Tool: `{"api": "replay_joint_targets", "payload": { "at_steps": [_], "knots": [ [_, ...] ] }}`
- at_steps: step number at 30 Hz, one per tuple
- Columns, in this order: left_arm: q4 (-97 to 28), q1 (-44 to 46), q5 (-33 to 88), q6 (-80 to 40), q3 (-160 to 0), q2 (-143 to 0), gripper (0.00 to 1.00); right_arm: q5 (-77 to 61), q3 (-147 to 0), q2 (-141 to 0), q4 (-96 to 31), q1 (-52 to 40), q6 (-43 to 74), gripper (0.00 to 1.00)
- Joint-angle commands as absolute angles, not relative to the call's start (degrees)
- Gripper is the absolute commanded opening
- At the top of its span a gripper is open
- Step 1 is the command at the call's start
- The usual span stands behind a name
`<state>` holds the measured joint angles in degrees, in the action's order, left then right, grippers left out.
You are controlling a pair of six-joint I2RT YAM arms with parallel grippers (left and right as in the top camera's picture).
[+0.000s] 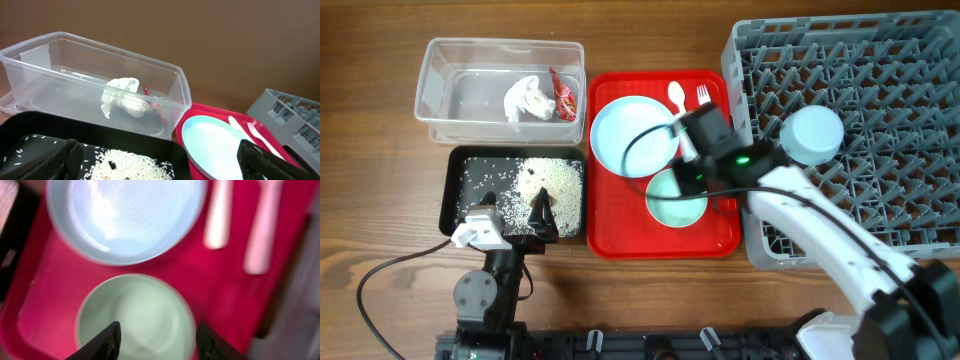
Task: Sort waste into correct bins and load items into the dishwasher rack
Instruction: 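Grasp the green bowl with the right gripper, then place the green bowl into the dish rack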
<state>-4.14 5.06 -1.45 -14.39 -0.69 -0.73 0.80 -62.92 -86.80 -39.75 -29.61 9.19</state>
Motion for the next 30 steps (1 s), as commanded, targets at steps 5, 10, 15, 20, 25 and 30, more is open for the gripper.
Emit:
{"api": "replay_joint_targets", "payload": {
  "at_steps": [5,10,15,20,25,30],
  "knots": [
    [-3.9,4.6,-2.0,-13.9,-0.3,-0.2,1.0,-3.1,-62.8,-96.6,-40.9,-24.8,2.8,0.43],
    [-3.9,4.6,-2.0,-13.9,-0.3,-0.2,1.0,-3.0,-62.7,-99.2,-42.9,-25.7,5.4,0.3],
    [-3.9,4.6,-2.0,-13.9,-0.3,-0.2,1.0,-2.2,-58.2,-99.2,-38.6,-25.7,7.8,0.18],
    [-3.9,4.6,-2.0,-13.9,-0.3,-0.2,1.0,-3.0,-58.2,-98.1,-38.3,-25.7,9.2,0.04],
    [-3.9,4.6,-2.0,-13.9,-0.3,-0.2,1.0,10.2,-61.6,-83.1,-40.4,-25.7,17.3,0.05],
    [-3.9,4.6,-2.0,-13.9,-0.3,-0.2,1.0,66.2,-61.6,-65.2,-40.3,-24.1,22.3,0.03]
  ]
}}
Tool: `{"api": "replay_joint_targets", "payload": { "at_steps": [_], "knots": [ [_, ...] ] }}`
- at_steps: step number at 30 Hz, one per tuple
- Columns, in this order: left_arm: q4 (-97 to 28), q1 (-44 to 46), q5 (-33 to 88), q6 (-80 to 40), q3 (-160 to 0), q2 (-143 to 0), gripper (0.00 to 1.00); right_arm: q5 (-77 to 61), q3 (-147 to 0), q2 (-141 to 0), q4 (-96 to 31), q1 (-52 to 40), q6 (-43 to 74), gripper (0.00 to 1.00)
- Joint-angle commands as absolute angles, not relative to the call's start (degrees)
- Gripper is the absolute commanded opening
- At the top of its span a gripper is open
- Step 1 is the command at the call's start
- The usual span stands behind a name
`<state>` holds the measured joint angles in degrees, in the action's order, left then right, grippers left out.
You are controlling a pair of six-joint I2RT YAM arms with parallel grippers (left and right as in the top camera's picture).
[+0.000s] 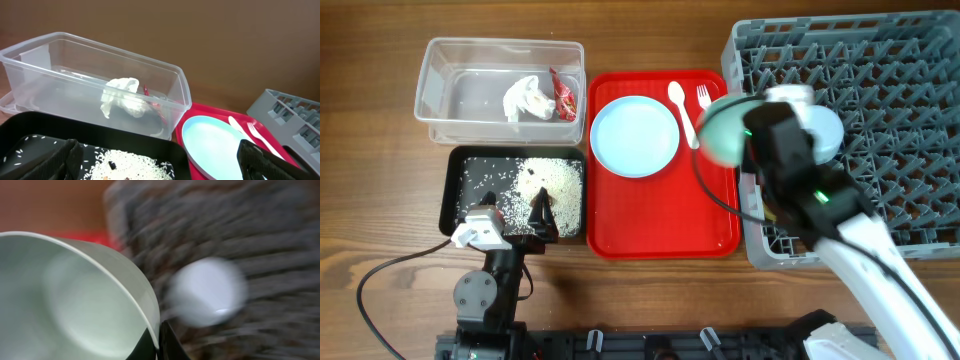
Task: Sort waste into correct bins and load items into the dishwasher rack
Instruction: 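Place the green bowl into the dish rack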
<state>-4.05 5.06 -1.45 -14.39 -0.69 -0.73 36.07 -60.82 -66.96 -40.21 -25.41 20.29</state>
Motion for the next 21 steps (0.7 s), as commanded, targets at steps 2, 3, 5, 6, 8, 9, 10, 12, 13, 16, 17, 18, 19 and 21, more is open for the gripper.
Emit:
{"api": "replay_joint_targets", "payload": {
  "at_steps": [2,3,5,6,8,9,10,12,13,16,17,18,19,21],
  "knots": [
    [-3.9,4.6,-2.0,-13.9,-0.3,-0.2,1.0,76.8,-61.6,-65.5,-40.3,-18.6,22.1,0.04],
    [-3.9,4.6,-2.0,-13.9,-0.3,-0.2,1.0,76.6,-61.5,-66.2,-39.7,-14.2,21.0,0.04],
    [-3.9,4.6,-2.0,-13.9,-0.3,-0.2,1.0,76.1,-61.5,-68.7,-37.6,-6.5,19.6,0.04],
    [-3.9,4.6,-2.0,-13.9,-0.3,-0.2,1.0,74.7,-61.5,-69.6,-36.2,-3.8,18.3,0.04],
    [-3.9,4.6,-2.0,-13.9,-0.3,-0.2,1.0,67.7,-61.5,-72.8,-31.0,2.9,13.0,0.04],
    [-3.9,4.6,-2.0,-13.9,-0.3,-0.2,1.0,65.6,-61.5,-75.0,-26.9,6.1,8.1,0.04],
    [-3.9,4.6,-2.0,-13.9,-0.3,-0.2,1.0,65.3,-61.5,-76.9,-23.4,8.3,4.3,0.04],
    [-3.9,4.6,-2.0,-13.9,-0.3,-0.2,1.0,62.8,-61.5,-80.4,-18.1,10.9,-1.1,0.04],
    [-3.9,4.6,-2.0,-13.9,-0.3,-0.2,1.0,61.6,-61.5,-81.7,-17.0,11.3,-1.5,0.04],
    [-3.9,4.6,-2.0,-13.9,-0.3,-0.2,1.0,61.7,-61.5,-87.0,-13.3,11.3,-6.8,0.04],
    [-3.9,4.6,-2.0,-13.9,-0.3,-0.2,1.0,62.4,-61.5,-88.6,-12.2,11.4,-9.2,0.04],
    [-3.9,4.6,-2.0,-13.9,-0.3,-0.2,1.0,65.3,-61.5,-90.9,-10.1,11.4,-12.1,0.04],
    [-3.9,4.6,-2.0,-13.9,-0.3,-0.2,1.0,67.3,-61.5,-92.2,-8.5,11.3,-13.8,0.04],
    [-3.9,4.6,-2.0,-13.9,-0.3,-0.2,1.0,70.6,-61.5,-94.1,-3.1,11.5,-19.1,0.04]
  ]
}}
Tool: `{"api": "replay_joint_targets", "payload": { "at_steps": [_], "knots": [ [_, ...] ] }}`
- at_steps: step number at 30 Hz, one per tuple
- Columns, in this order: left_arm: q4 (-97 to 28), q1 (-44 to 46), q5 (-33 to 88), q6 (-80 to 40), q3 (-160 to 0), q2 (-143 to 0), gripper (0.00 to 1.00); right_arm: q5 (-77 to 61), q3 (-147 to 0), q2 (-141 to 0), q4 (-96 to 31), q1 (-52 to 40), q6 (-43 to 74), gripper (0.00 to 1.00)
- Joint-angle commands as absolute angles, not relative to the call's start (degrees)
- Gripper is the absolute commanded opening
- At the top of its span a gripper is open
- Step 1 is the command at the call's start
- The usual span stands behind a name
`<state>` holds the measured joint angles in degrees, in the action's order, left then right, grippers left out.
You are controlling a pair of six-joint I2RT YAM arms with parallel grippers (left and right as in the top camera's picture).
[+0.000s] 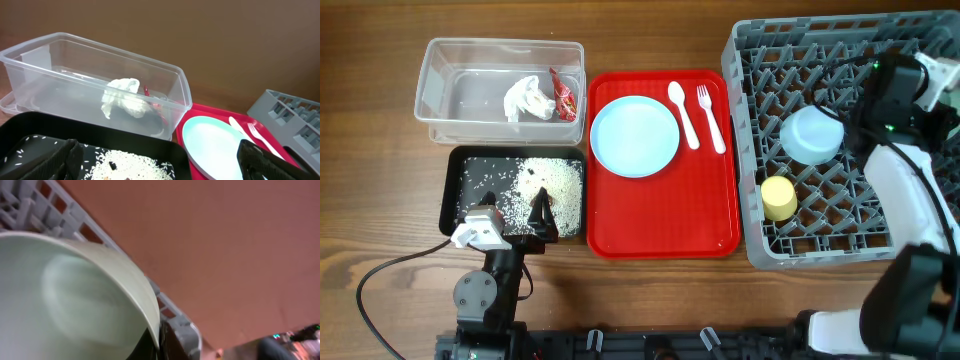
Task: Sort waste into correct bins and load items into the dishwasher rack
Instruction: 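Place the green bowl into the dish rack, then grasp the light-blue plate with the right gripper and lift it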
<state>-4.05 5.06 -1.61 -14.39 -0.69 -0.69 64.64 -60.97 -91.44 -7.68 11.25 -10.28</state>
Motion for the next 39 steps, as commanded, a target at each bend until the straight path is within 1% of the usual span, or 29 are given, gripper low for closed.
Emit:
{"api": "replay_joint_targets", "payload": {
  "at_steps": [1,4,7,10,12,16,18,19,20,21,24,26,28,29,30,31,33,34,35,36,39],
  "knots": [
    [-3.9,4.6,-2.0,-13.9,-0.3,-0.2,1.0,70.6,-61.5,-94.3,-1.7,11.5,-20.2,0.04],
    [-3.9,4.6,-2.0,-13.9,-0.3,-0.2,1.0,67.0,-61.5,-94.9,-0.8,11.5,-22.4,0.04],
    [-3.9,4.6,-2.0,-13.9,-0.3,-0.2,1.0,67.2,-61.5,-98.3,0.7,11.5,-26.3,0.04],
    [-3.9,4.6,-2.0,-13.9,-0.3,-0.2,1.0,70.3,-61.5,-102.2,4.4,11.5,-30.1,0.04],
    [-3.9,4.6,-2.0,-13.9,-0.3,-0.2,1.0,70.2,-61.5,-103.1,4.3,11.1,-30.0,0.04],
    [-3.9,4.6,-2.0,-13.9,-0.3,-0.2,1.0,67.7,-60.9,-103.1,1.8,7.2,-30.7,0.08],
    [-3.9,4.6,-2.0,-13.9,-0.3,-0.2,1.0,67.9,-60.3,-103.1,-0.1,5.9,-30.1,0.14],
    [-3.9,4.6,-2.0,-13.9,-0.3,-0.2,1.0,68.2,-60.3,-103.0,-0.6,5.2,-29.6,0.26],
    [-3.9,4.6,-2.0,-13.9,-0.3,-0.2,1.0,68.3,-60.3,-102.8,-0.6,4.3,-29.5,0.43],
    [-3.9,4.6,-2.0,-13.9,-0.3,-0.2,1.0,68.3,-60.3,-102.2,-0.5,2.5,-29.1,0.52],
    [-3.9,4.6,-2.0,-13.9,-0.3,-0.2,1.0,66.0,-60.3,-98.5,1.2,-3.8,-29.2,0.56],
    [-3.9,4.6,-2.0,-13.9,-0.3,-0.2,1.0,58.1,-60.5,-92.5,-0.5,-11.3,-29.9,0.59],
    [-3.9,4.6,-2.0,-13.9,-0.3,-0.2,1.0,50.3,-61.9,-86.5,-4.8,-21.1,-29.0,0.67],
    [-3.9,4.6,-2.0,-13.9,-0.3,-0.2,1.0,46.4,-62.8,-84.8,-8.4,-25.3,-25.6,0.71],
    [-3.9,4.6,-2.0,-13.9,-0.3,-0.2,1.0,42.2,-63.7,-83.7,-12.8,-28.5,-21.0,0.72],
    [-3.9,4.6,-2.0,-13.9,-0.3,-0.2,1.0,29.7,-65.3,-83.1,-20.8,-32.5,-10.1,0.72],
    [-3.9,4.6,-2.0,-13.9,-0.3,-0.2,1.0,6.7,-65.8,-83.6,-25.7,-34.8,3.7,0.72],
    [-3.9,4.6,-2.0,-13.9,-0.3,-0.2,1.0,-7.7,-65.8,-85.2,-27.6,-34.9,14.2,0.74],
    [-3.9,4.6,-2.0,-13.9,-0.3,-0.2,1.0,-10.4,-65.7,-86.8,-28.8,-34.9,20.3,0.74],
    [-3.9,4.6,-2.0,-13.9,-0.3,-0.2,1.0,-9.4,-65.5,-88.3,-29.7,-34.9,23.1,0.74],
    [-3.9,4.6,-2.0,-13.9,-0.3,-0.2,0.99,1.6,-65.1,-94.3,-29.5,-34.7,35.3,0.72]
  ]
}}
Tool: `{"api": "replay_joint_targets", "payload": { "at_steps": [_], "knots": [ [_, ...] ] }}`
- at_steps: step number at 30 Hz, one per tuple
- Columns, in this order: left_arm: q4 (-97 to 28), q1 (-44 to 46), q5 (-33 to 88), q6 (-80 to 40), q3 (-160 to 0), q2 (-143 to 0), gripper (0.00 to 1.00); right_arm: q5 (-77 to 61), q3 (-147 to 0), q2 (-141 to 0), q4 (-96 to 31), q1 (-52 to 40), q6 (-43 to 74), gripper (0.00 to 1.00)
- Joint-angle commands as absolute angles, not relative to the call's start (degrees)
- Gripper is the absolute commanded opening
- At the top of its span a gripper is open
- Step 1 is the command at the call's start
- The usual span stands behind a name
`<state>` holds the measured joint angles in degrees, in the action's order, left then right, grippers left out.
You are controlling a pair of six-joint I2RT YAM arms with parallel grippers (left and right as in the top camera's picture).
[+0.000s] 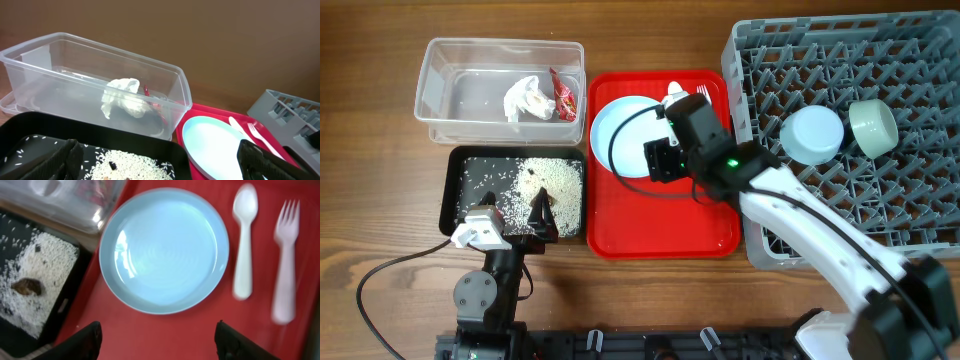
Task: Sort waste into correct bins and load items into the dishwasher rack
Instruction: 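Grasp the light-blue plate with the right gripper and lift it, then stand the light-blue plate upright in the dish rack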
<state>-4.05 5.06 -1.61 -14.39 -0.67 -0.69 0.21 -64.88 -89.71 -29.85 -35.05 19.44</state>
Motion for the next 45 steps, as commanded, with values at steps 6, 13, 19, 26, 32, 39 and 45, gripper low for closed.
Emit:
{"api": "replay_joint_targets", "payload": {
  "at_steps": [6,13,19,26,32,39,45],
  "knots": [
    [-3.9,4.6,-2.0,-13.9,-0.3,-0.2,1.0,2.1,-65.1,-109.8,-23.9,-32.4,50.5,0.64],
    [-3.9,4.6,-2.0,-13.9,-0.3,-0.2,1.0,2.2,-65.0,-113.4,-25.1,-32.1,52.9,0.04],
    [-3.9,4.6,-2.0,-13.9,-0.3,-0.2,1.0,17.0,-65.0,-94.0,-32.2,-32.1,41.6,0.04],
    [-3.9,4.6,-2.0,-13.9,-0.3,-0.2,1.0,53.2,-65.0,-68.7,-26.0,-25.5,7.5,0.04],
    [-3.9,4.6,-2.0,-13.9,-0.3,-0.2,1.0,53.1,-65.0,-74.6,-4.5,-10.6,-25.4,0.04],
    [-3.9,4.6,-2.0,-13.9,-0.3,-0.2,1.0,53.9,-65.0,-93.0,17.4,-3.9,-47.7,0.04],
    [-3.9,4.6,-2.0,-13.9,-0.3,-0.2,1.0,52.1,-65.0,-103.1,23.6,-5.3,-50.3,0.05]
  ]
}}
